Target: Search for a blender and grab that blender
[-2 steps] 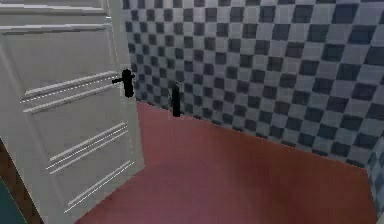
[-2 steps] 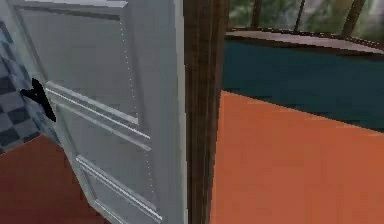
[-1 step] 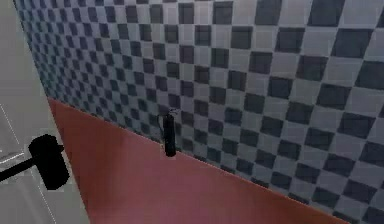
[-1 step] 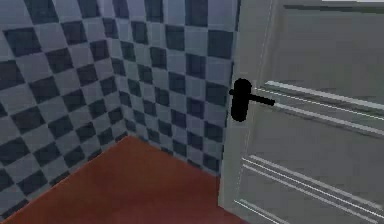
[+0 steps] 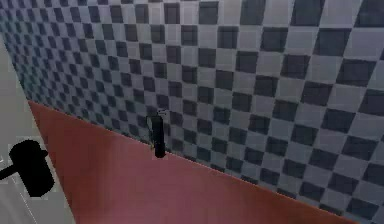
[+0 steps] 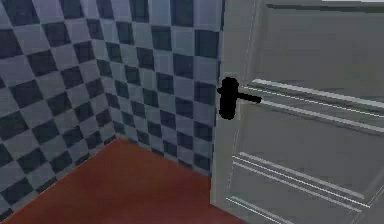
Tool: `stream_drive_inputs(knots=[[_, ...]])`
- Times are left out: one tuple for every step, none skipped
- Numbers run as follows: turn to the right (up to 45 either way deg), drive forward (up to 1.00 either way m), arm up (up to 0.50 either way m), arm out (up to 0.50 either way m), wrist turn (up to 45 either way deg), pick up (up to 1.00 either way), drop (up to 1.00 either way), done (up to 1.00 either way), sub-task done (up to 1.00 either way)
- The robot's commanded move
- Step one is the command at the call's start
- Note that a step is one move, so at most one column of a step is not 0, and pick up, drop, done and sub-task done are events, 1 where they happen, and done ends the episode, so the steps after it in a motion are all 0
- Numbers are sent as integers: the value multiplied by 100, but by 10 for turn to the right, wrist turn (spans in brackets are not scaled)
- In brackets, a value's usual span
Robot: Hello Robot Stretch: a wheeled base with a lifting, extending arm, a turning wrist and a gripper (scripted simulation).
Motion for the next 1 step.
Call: stream_drive_inputs(knots=[[0, 55, 0, 0, 0, 0, 0, 0, 0]])
